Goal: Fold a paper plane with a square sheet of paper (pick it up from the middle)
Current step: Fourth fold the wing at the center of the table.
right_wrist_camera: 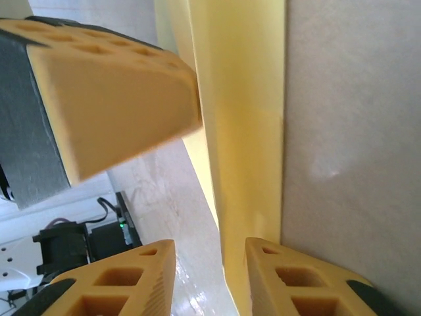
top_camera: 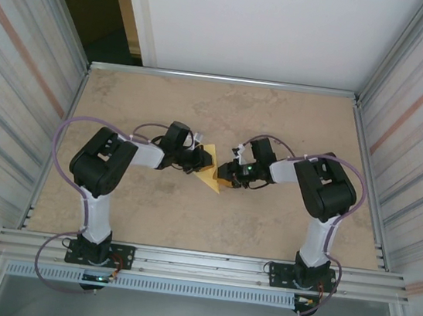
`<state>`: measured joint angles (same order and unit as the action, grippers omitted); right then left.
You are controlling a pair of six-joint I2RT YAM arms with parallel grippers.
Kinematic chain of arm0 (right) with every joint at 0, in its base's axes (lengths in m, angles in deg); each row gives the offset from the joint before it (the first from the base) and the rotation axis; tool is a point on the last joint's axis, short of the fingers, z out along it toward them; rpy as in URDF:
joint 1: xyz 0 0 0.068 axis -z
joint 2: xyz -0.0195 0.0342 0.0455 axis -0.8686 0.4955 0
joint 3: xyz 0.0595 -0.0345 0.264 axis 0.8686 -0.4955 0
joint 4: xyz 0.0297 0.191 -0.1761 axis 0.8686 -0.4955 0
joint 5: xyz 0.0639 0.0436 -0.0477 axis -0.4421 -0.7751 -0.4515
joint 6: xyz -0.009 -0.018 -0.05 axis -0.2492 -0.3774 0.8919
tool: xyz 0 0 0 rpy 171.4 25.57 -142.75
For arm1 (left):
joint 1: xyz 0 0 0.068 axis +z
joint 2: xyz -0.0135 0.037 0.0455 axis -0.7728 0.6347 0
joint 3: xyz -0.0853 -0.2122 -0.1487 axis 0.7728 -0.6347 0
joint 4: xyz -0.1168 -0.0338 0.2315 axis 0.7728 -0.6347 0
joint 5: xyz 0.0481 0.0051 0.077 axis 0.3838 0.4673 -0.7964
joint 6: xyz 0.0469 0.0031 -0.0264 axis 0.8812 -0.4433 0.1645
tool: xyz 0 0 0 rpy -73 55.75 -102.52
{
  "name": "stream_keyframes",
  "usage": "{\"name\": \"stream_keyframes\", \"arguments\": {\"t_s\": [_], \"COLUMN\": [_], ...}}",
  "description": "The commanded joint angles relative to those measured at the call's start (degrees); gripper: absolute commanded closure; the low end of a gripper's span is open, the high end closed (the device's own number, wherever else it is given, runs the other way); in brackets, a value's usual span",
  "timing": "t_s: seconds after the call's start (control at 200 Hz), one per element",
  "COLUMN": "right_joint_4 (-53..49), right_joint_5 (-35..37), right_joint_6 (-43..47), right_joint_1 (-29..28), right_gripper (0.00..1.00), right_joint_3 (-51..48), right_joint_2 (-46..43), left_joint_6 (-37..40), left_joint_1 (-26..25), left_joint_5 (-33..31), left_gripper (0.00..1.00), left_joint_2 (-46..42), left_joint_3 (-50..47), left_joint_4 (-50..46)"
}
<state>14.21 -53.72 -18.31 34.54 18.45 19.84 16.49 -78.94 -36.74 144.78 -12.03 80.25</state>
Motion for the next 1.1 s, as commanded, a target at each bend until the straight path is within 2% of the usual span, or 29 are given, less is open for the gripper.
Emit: {"name": "stream_keyframes", "arguments": {"t_s": [0.0,0.095,0.16,0.406,1.097], "right_joint_4": [-6.05,-7.79,-9.58,-12.51,-12.84], "right_joint_5": [2.81,5.25,6.21,9.39,12.06], "right_joint_6": [2.65,4.35,6.35,9.01,8.99], "right_joint_1": [1.39,1.60,0.62,-4.61,-5.62], "right_gripper": [0.65,0.66,0.71,0.81,0.83], "right_joint_3": [-1.51,-2.30,-1.26,3.54,4.65], "right_joint_2": [-5.34,-8.45,-9.18,-5.94,-1.18], "left_joint_6": [0.88,0.88,0.89,0.47,0.65], "left_joint_1": [-0.23,-0.14,-0.14,-0.09,-0.10], "left_joint_5": [-0.34,-0.60,-0.71,-0.74,-0.63], "left_gripper": [0.88,0.88,0.89,0.89,0.89], "left_joint_2": [0.95,1.04,1.11,1.65,2.18], "left_joint_3": [1.48,1.50,1.59,1.90,2.73], "left_joint_4": [-1.35,-1.52,-1.59,-1.81,-3.17]}}
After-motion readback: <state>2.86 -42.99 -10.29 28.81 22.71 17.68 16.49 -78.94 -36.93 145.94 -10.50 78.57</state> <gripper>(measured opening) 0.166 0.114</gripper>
